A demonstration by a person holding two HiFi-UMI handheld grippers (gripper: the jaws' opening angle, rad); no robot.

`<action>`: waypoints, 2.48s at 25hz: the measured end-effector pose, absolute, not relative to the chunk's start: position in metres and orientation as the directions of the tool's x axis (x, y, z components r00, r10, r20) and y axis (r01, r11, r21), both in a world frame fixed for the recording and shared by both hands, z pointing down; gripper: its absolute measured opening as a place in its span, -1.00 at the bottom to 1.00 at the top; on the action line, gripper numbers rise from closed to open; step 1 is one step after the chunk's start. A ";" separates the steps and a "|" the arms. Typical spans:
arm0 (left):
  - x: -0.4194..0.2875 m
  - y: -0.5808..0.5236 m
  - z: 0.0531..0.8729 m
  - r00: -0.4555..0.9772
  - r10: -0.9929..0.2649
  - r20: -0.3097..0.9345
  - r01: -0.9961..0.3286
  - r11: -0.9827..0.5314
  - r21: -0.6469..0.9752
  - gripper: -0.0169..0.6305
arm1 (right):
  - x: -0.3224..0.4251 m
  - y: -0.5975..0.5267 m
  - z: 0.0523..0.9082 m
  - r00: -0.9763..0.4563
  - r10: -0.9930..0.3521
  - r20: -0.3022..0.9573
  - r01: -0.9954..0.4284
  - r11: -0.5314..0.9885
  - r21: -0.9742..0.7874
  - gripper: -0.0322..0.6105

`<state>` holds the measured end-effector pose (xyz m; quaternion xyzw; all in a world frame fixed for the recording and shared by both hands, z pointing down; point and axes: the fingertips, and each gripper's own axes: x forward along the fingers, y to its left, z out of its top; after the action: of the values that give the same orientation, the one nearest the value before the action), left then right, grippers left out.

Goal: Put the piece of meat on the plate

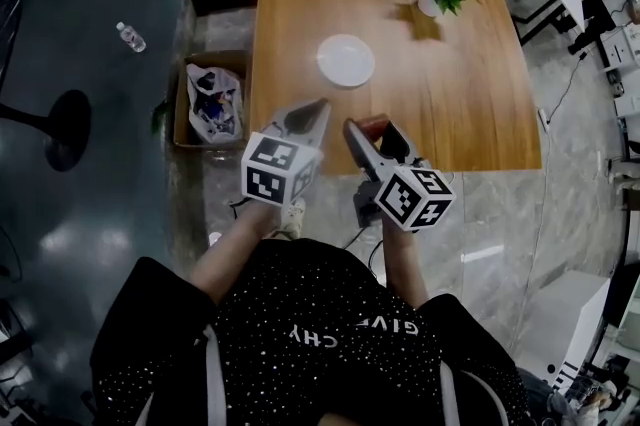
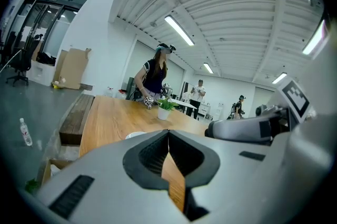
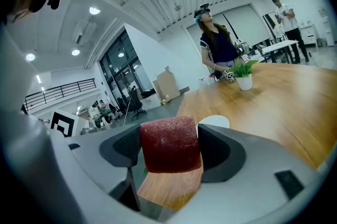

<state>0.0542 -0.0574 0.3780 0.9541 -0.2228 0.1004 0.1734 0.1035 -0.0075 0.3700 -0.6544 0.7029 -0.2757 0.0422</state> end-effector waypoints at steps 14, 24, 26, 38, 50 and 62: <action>0.042 -0.087 0.381 0.874 -0.412 0.257 -0.480 -0.812 0.332 -0.92 | 0.099 -0.022 0.367 -0.130 -0.935 0.331 -0.908 -0.022 -0.419 0.13; 0.045 -0.108 0.391 0.854 -0.444 0.273 -0.516 -0.791 0.329 -0.92 | 0.110 -0.039 0.371 -0.144 -0.931 0.335 -0.910 -0.009 -0.415 0.13; 0.054 -0.112 0.393 0.854 -0.441 0.278 -0.516 -0.790 0.332 -0.92 | 0.119 -0.045 0.373 -0.145 -0.931 0.335 -0.908 -0.009 -0.420 0.13; 0.119 -0.171 0.410 0.827 -0.459 0.325 -0.554 -0.763 0.333 -0.92 | 0.190 -0.114 0.387 -0.190 -0.916 0.353 -0.893 0.013 -0.449 0.13; 0.152 -0.242 0.438 0.743 -0.549 0.382 -0.664 -0.677 0.318 -0.92 | 0.234 -0.190 0.417 -0.337 -0.849 0.407 -0.887 0.141 -0.440 0.13; 0.147 -0.255 0.466 0.717 -0.558 0.419 -0.686 -0.673 0.277 -0.92 | 0.217 -0.217 0.501 -0.417 -0.642 0.643 -0.907 0.245 -0.343 0.13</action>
<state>0.1469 -0.2549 0.4663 0.9020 -0.3445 0.1515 0.2114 0.2167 -0.2172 0.5008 -0.5056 0.7660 -0.3488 -0.1895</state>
